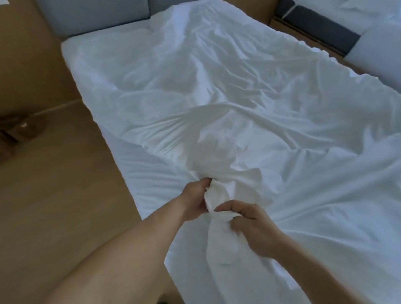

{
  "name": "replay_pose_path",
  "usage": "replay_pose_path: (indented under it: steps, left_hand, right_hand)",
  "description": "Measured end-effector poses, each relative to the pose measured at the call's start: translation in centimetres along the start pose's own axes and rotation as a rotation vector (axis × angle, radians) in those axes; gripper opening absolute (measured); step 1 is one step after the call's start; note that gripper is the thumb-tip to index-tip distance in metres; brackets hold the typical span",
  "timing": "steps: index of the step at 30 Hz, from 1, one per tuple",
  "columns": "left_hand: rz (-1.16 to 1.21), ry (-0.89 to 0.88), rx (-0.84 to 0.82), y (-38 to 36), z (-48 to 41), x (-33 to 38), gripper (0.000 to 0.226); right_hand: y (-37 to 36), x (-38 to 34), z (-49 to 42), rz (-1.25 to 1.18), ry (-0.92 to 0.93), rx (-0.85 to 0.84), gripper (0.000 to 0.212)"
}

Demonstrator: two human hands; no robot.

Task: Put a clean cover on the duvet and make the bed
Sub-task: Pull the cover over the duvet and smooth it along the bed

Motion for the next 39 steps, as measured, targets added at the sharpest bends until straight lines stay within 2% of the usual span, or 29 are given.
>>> replay_pose_path:
  steps: [2, 4, 5, 7, 9, 11, 13, 15, 17, 20, 22, 24, 26, 27, 28, 30, 31, 32, 33, 35, 36, 39]
  left_hand:
    - [-0.027, -0.07, 0.033, -0.3, -0.4, 0.5, 0.029]
    - [-0.279, -0.198, 0.145, 1.0, -0.6, 1.0, 0.026]
    - [-0.41, -0.239, 0.183, 2.2, -0.1, 1.1, 0.027]
    - [-0.557, -0.252, 0.235, 5.3, 1.9, 1.0, 0.035]
    - [-0.732, -0.192, 0.229, 8.9, 4.1, -0.7, 0.045]
    - [-0.873, -0.167, 0.165, 11.9, 6.6, -3.2, 0.047]
    - [-0.85, -0.121, 0.062, 13.3, 9.1, -4.8, 0.043]
    - [-0.768, -0.1, -0.056, 12.6, 11.7, -4.5, 0.035]
    - [-0.783, -0.132, -0.161, 10.6, 14.4, -3.6, 0.034]
    - [-0.954, -0.206, -0.297, 7.4, 18.8, -4.5, 0.034]
    - [-1.119, -0.203, -0.35, 5.3, 22.0, -6.3, 0.036]
    - [-1.214, -0.144, -0.401, 3.1, 24.4, -8.2, 0.04]
    - [-1.265, -0.132, -0.42, 1.3, 24.8, -9.3, 0.039]
    - [-1.288, -0.142, -0.422, 0.5, 24.5, -9.5, 0.039]
    - [-1.294, -0.145, -0.439, -0.2, 24.2, -9.0, 0.04]
    - [-1.225, -0.118, -0.553, 0.4, 22.4, -8.2, 0.041]
    - [-1.175, -0.037, -0.609, 1.6, 21.2, -8.0, 0.041]
    - [-1.131, 0.043, -0.634, 3.6, 19.5, -8.0, 0.044]
    - [-1.095, 0.118, -0.582, 5.9, 17.6, -7.7, 0.047]
    - [-1.007, 0.217, -0.329, 10.5, 13.4, -5.9, 0.039]
    - [-0.981, 0.22, -0.232, 12.6, 11.5, -5.1, 0.036]
    - [-0.981, 0.186, -0.091, 17.0, 6.8, -2.3, 0.044]
  right_hand:
    - [0.8, 0.2, 0.0, 0.157, -0.028, 0.028, 0.047]
    - [2.3, 0.9, -0.4, 0.529, -0.04, 0.108, 0.046]
    - [3.2, 1.1, -0.4, 0.709, -0.072, 0.169, 0.052]
    - [4.3, 1.4, -0.1, 0.903, -0.152, 0.241, 0.072]
    - [4.0, 1.4, 0.1, 1.021, -0.172, 0.208, 0.075]
    - [2.5, 1.6, 0.2, 1.009, -0.193, 0.033, 0.074]
    - [0.5, 1.5, 0.7, 0.923, -0.218, -0.111, 0.079]
    - [-1.5, 1.2, 1.1, 0.906, -0.136, -0.058, 0.081]
    - [-3.7, 0.9, 1.8, 0.848, -0.042, 0.049, 0.077]
    - [-6.1, 0.3, 3.5, 0.705, -0.013, 0.212, 0.064]
    - [-6.8, 0.2, 4.1, 0.761, -0.012, 0.333, 0.064]
    - [-7.3, 0.3, 4.1, 0.834, -0.012, 0.324, 0.074]
    - [-8.1, 0.3, 3.3, 0.78, -0.09, 0.23, 0.086]
    - [-8.5, 0.7, 2.6, 0.776, -0.141, 0.202, 0.084]
    - [-8.8, 1.1, 1.7, 0.811, -0.17, 0.199, 0.07]
    - [-9.3, 1.9, 0.5, 0.948, -0.177, 0.195, 0.02]
    - [-9.5, 2.5, -0.2, 1.026, -0.165, 0.168, 0.007]
    - [-9.5, 2.9, -0.6, 1.098, -0.147, 0.115, 0.007]
    - [-9.4, 3.1, -1.0, 1.164, -0.125, 0.052, 0.013]
    - [-8.6, 3.3, -1.4, 1.222, -0.111, -0.063, 0.023]
    - [-8.3, 3.7, -1.6, 1.234, -0.137, -0.13, 0.028]
    - [-8.6, 5.7, -2.0, 1.293, -0.309, -0.33, 0.043]
Point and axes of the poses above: each hand's wrist, its own z-axis away from the middle knuckle, its own y-axis out of the back of the hand, x = y × z, the point moved 1 cm from there along -z, towards the middle knuckle, and after that the axes turned 10 degrees about -y, right-handed, at the moved point
